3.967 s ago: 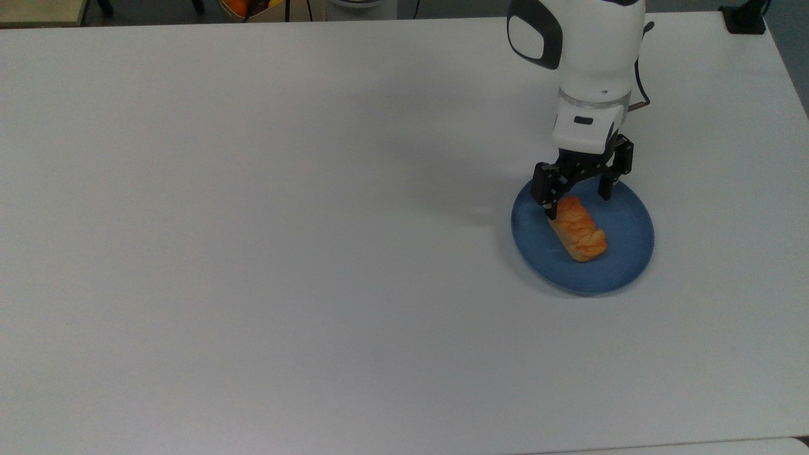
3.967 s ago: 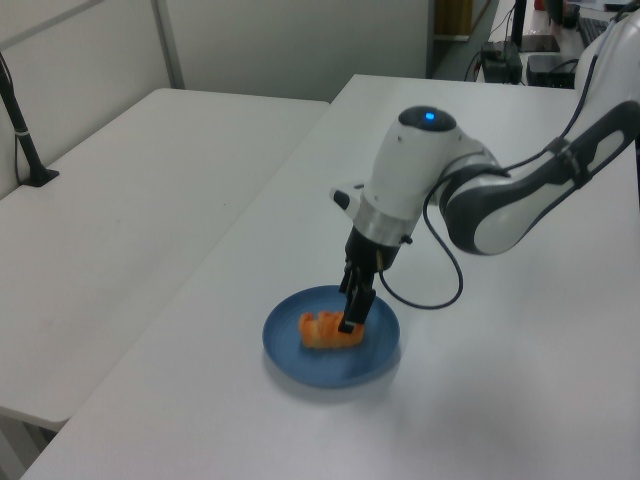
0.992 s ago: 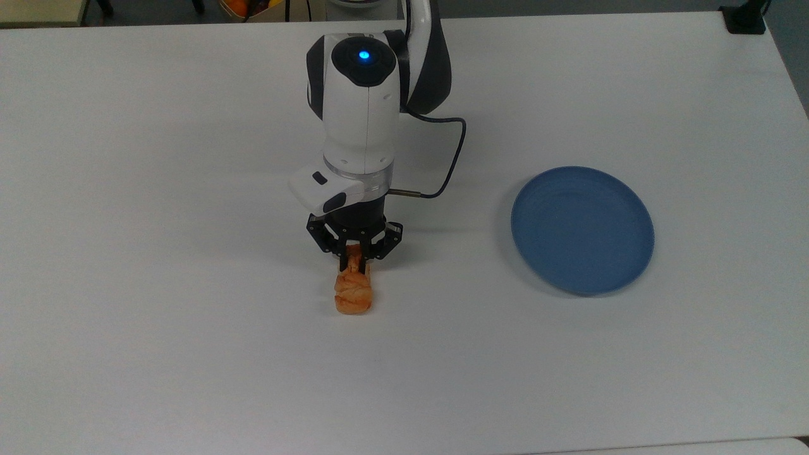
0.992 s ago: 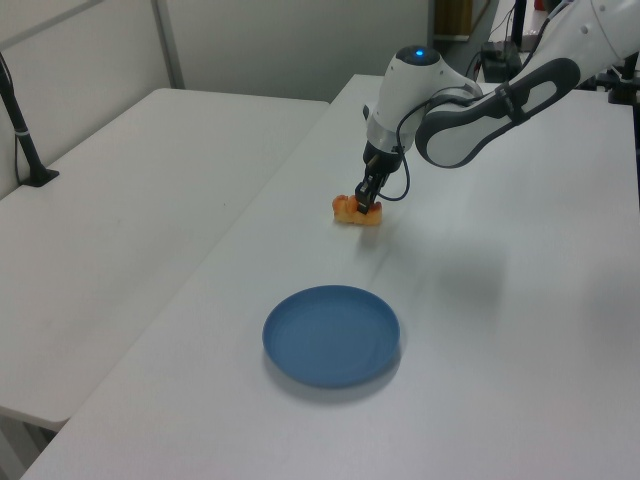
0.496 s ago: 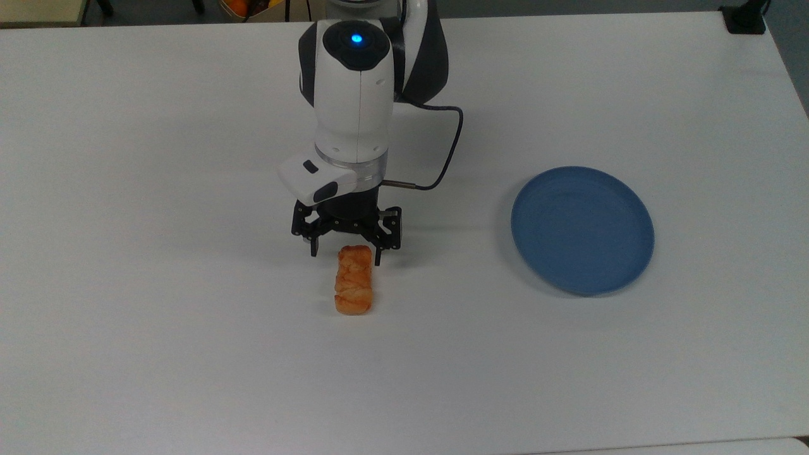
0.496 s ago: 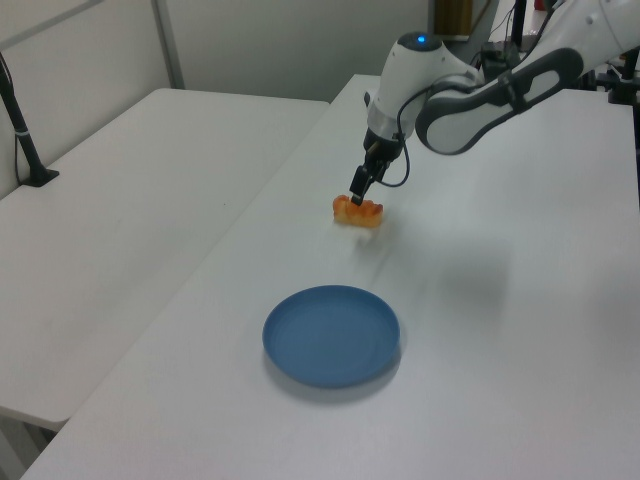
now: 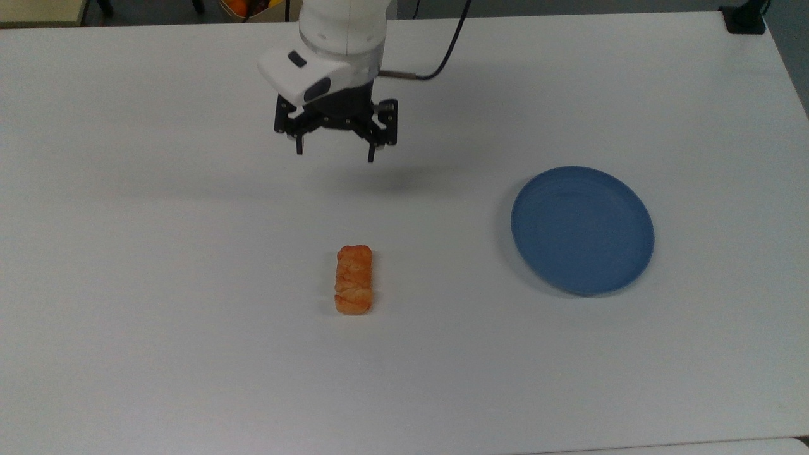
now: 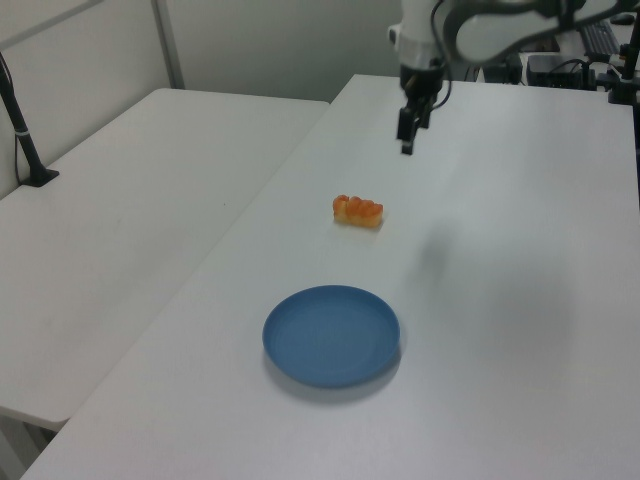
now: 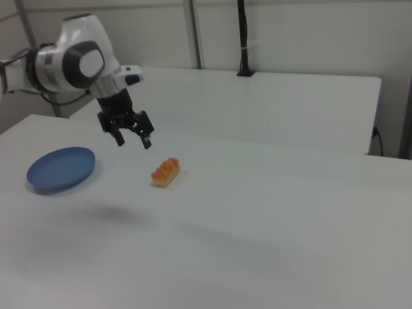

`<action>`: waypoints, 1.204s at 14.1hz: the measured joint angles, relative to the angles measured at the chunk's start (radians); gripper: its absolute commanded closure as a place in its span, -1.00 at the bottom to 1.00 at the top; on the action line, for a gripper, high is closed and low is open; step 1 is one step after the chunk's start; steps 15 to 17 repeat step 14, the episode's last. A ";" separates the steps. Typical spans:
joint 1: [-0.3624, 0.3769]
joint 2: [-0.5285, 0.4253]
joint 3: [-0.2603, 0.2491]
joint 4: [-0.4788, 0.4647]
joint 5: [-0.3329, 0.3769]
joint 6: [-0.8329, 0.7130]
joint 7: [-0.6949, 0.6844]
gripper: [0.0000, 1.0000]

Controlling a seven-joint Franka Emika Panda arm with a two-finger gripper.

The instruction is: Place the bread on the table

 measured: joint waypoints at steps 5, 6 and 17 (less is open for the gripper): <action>-0.022 -0.163 -0.009 -0.006 0.054 -0.265 -0.160 -1.00; -0.033 -0.196 -0.010 -0.016 0.057 -0.293 -0.175 -1.00; -0.068 -0.324 -0.028 -0.103 0.059 -0.312 -0.189 -1.00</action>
